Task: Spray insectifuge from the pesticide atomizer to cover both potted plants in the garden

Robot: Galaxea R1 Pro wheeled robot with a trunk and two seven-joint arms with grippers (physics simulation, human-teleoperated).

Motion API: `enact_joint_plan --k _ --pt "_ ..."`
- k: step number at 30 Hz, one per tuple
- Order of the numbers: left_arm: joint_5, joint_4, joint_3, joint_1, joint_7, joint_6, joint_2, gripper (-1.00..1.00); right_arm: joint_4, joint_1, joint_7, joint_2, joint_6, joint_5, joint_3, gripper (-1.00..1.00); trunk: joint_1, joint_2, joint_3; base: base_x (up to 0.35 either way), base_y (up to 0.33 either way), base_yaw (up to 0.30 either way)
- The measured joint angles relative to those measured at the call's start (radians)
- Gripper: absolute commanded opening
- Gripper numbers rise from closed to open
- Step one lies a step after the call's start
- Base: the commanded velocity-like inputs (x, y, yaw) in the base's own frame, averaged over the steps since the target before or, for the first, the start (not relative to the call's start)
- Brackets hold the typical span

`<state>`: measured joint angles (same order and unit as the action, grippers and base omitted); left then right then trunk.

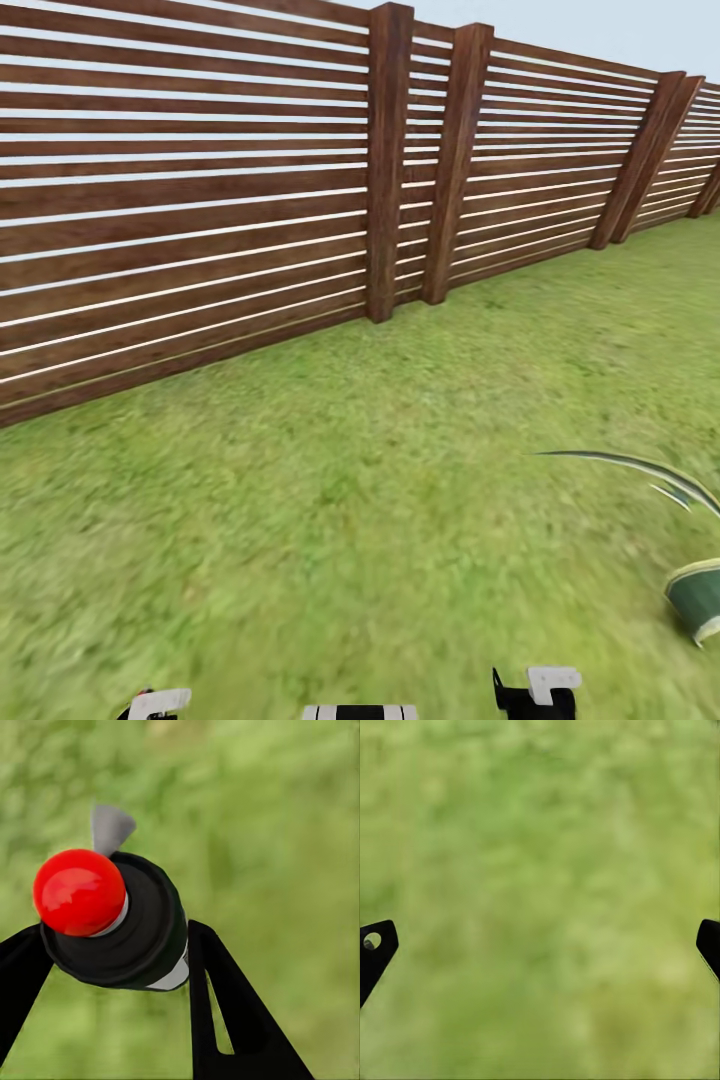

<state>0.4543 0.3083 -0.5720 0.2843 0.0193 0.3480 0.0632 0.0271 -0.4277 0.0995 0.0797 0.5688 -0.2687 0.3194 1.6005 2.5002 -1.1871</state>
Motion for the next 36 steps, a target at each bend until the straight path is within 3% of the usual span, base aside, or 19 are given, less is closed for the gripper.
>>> enact_joint_plan --k 17,36 --pt "0.0 0.0 0.0 0.0 0.0 0.0 0.0 -1.0 0.0 0.0 -0.002 0.0 0.0 0.0 0.0 1.0 0.0 0.0 0.0 0.339 0.08 -0.016" --pt "0.0 0.0 0.0 0.0 0.0 0.0 0.0 -1.0 0.0 0.0 -0.002 0.0 0.0 0.0 0.0 1.0 0.0 0.0 0.007 0.34 0.091 -0.223"
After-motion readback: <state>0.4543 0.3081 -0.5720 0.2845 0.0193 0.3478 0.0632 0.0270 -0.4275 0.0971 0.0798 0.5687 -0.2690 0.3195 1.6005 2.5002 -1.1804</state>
